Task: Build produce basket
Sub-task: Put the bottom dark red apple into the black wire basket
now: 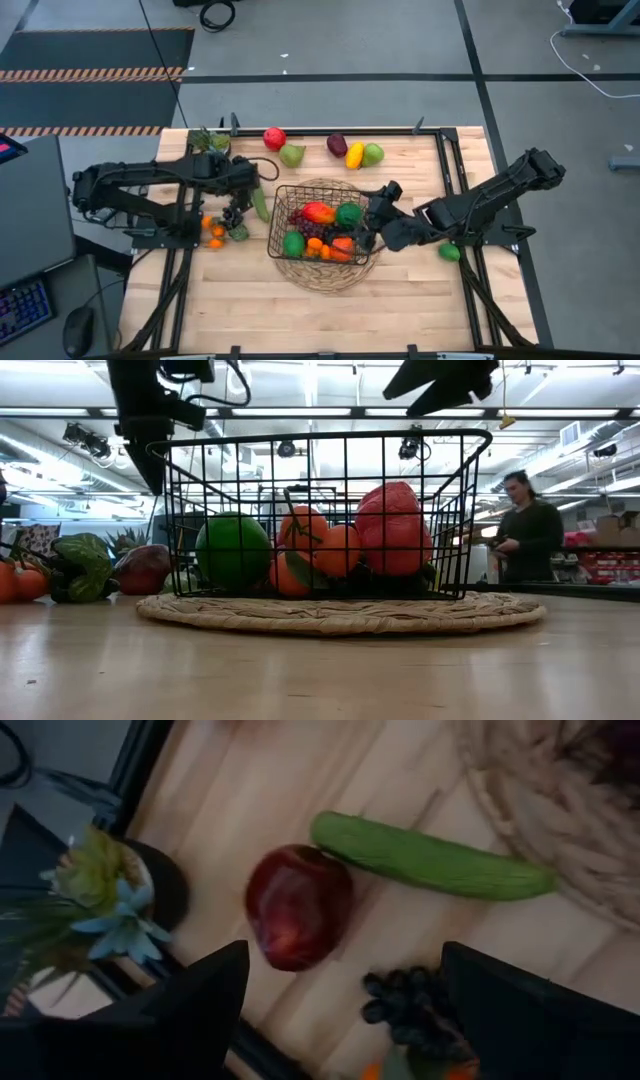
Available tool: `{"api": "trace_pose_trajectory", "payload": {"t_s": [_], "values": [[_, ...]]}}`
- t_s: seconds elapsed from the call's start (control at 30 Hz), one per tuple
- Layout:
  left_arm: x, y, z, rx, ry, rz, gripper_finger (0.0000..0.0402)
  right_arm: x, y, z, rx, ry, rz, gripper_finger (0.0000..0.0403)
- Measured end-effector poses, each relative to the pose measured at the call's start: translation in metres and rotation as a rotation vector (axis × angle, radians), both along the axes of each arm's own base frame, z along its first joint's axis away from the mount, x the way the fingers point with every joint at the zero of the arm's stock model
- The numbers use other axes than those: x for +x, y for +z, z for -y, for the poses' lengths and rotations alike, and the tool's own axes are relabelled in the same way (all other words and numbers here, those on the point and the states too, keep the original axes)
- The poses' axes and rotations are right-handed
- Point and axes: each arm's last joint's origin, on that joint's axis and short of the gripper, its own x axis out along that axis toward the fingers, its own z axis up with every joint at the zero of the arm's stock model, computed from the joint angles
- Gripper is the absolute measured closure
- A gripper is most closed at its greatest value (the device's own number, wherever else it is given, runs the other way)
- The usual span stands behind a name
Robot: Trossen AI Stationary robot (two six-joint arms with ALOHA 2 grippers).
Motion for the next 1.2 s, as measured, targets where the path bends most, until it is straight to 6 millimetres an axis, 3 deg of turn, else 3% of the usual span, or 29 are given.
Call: {"api": "trace_pose_trajectory", "payload": {"t_s": [0.23,0.4,0.57,0.9,1.2], "values": [[-0.013,-0.007,-0.035,-0.071,0.046,-0.054,0.0065,-0.005,0.001,-0.008,-0.021,-0.03,0.032,0.0024],[-0.024,-0.036,-0.052,-0.136,0.06,-0.068,0.0065,-0.005,0.003,-0.003,-0.035,-0.048,0.031,0.0024],[-0.034,-0.063,-0.057,-0.202,0.038,-0.087,0.0065,-0.007,-0.004,-0.002,-0.042,-0.048,0.006,0.0024],[-0.029,-0.074,-0.063,-0.182,-0.028,-0.001,0.0065,-0.005,-0.008,0.014,-0.118,-0.092,-0.054,0.0024],[-0.035,-0.087,-0.076,-0.159,0.039,-0.001,0.0065,0.0,-0.008,0.034,-0.142,-0.14,-0.088,0.0024]]}}
